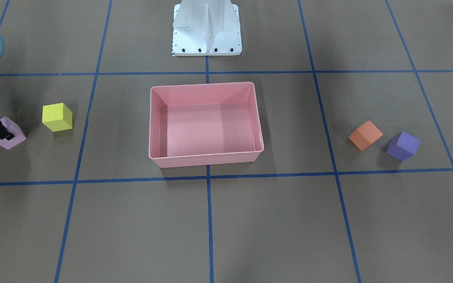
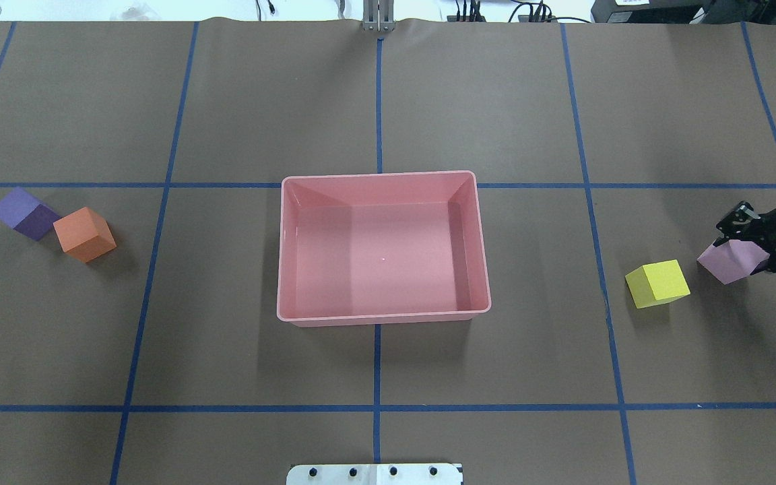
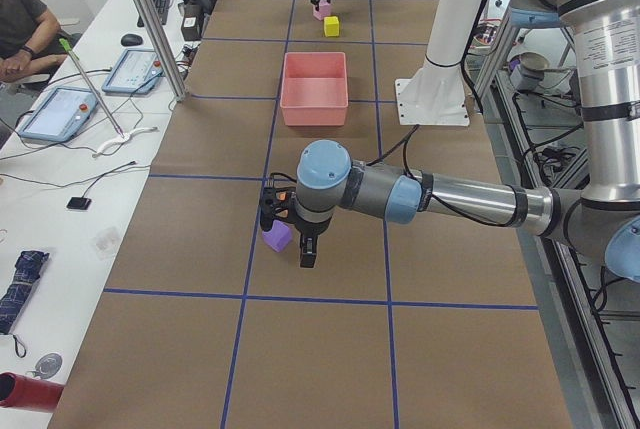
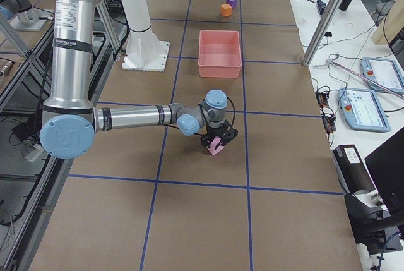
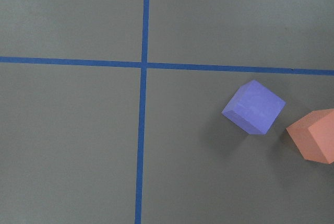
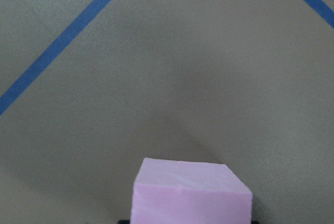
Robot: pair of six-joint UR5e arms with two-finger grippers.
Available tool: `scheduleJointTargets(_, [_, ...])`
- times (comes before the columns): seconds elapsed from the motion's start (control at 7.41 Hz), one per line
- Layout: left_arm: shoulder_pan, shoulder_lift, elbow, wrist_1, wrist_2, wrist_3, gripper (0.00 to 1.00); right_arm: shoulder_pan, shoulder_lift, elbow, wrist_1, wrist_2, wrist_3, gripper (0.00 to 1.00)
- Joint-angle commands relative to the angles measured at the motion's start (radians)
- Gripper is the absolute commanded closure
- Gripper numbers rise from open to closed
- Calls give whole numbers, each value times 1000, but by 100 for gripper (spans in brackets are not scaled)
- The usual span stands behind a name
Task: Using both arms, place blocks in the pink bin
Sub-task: 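Carry the light-pink cube with the right gripper into the pink bin and release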
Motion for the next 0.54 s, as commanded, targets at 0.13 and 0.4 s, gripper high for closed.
scheduleJointTargets(0.13, [0, 2, 2, 1, -2, 0, 0, 7, 65, 192, -84, -4, 3, 100])
scheduleJointTargets(0.4, [0, 5, 2, 5, -4, 0, 0, -32, 374, 205, -341, -10, 41, 100])
